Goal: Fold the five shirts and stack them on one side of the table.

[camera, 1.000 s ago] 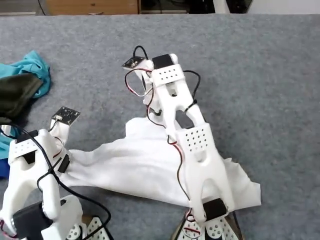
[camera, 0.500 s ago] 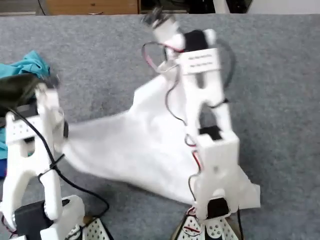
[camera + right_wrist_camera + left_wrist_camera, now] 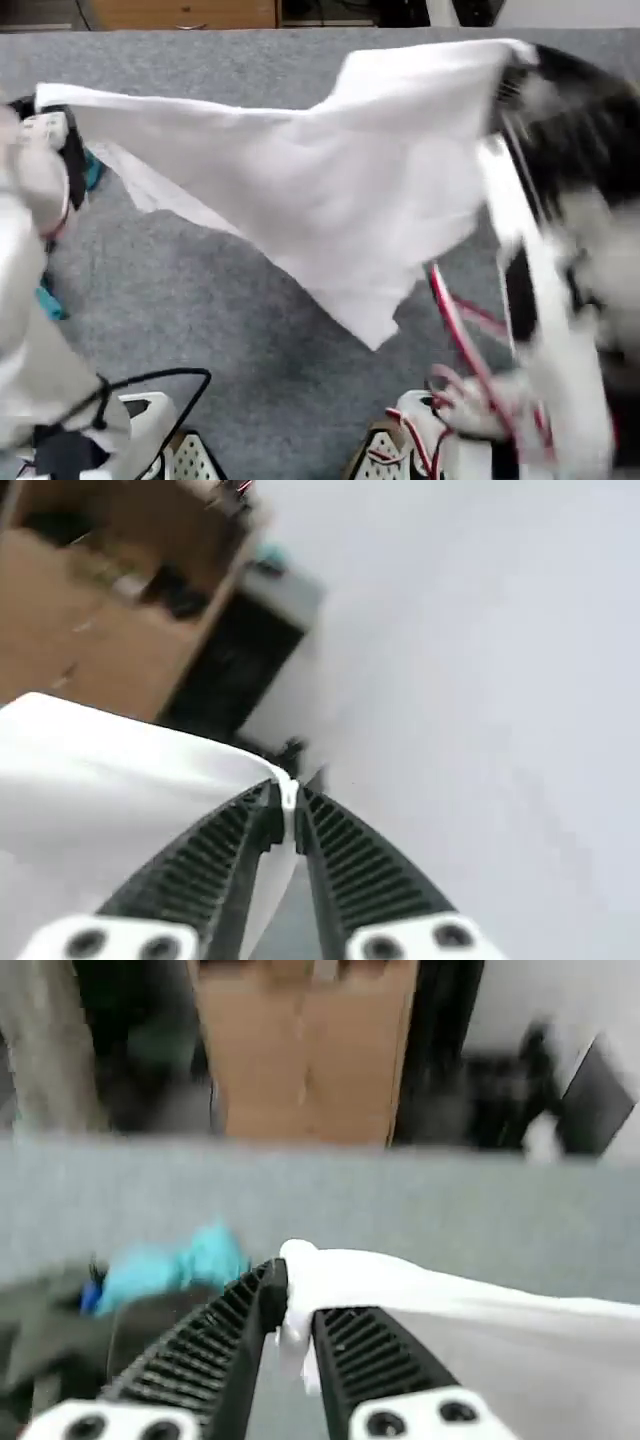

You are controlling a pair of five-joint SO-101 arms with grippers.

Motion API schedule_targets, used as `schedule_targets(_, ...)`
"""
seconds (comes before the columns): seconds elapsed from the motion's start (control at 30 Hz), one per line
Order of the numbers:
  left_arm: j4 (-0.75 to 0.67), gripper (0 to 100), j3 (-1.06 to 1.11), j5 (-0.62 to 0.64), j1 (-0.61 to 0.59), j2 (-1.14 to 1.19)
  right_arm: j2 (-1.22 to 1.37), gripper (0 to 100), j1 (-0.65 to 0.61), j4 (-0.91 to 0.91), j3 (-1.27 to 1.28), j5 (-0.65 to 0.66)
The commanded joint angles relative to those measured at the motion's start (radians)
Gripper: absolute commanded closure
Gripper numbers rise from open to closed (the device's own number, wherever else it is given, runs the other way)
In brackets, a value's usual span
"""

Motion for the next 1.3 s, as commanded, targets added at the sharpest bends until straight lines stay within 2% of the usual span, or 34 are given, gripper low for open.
schedule_targets(0.0,0.012,98,-0.141,0.012,0.017,-0.010,-0.102,99.6,0.104,-0.077,-0.013,0.009)
schedule_targets(0.13,0.014,98,-0.178,0.006,0.017,-0.016,-0.177,99.6,0.148,-0.120,-0.013,0.011)
schedule_targets(0.2,0.015,98,-0.152,-0.046,0.017,-0.056,-0.208,99.6,0.170,-0.135,-0.016,0.012)
schedule_targets(0.3,0.015,98,-0.031,-0.137,0.020,-0.176,-0.260,99.6,0.186,-0.163,-0.018,0.015)
schedule_targets(0.53,0.014,98,0.272,-0.184,0.025,-0.501,-0.357,99.6,0.188,-0.278,-0.012,0.066)
schedule_targets(0.67,0.012,98,0.451,-0.232,0.018,-0.602,-0.329,99.6,0.188,-0.374,-0.002,0.066)
schedule_targets(0.8,0.011,98,0.519,-0.239,0.017,-0.651,-0.314,99.6,0.188,-0.439,0.044,0.069)
schedule_targets(1.07,0.012,98,0.580,-0.238,0.017,-0.684,-0.315,99.6,0.186,-0.430,0.093,0.109)
schedule_targets(1.27,-0.018,98,0.658,-0.235,0.026,-0.651,-0.309,99.6,0.182,-0.331,0.120,0.110)
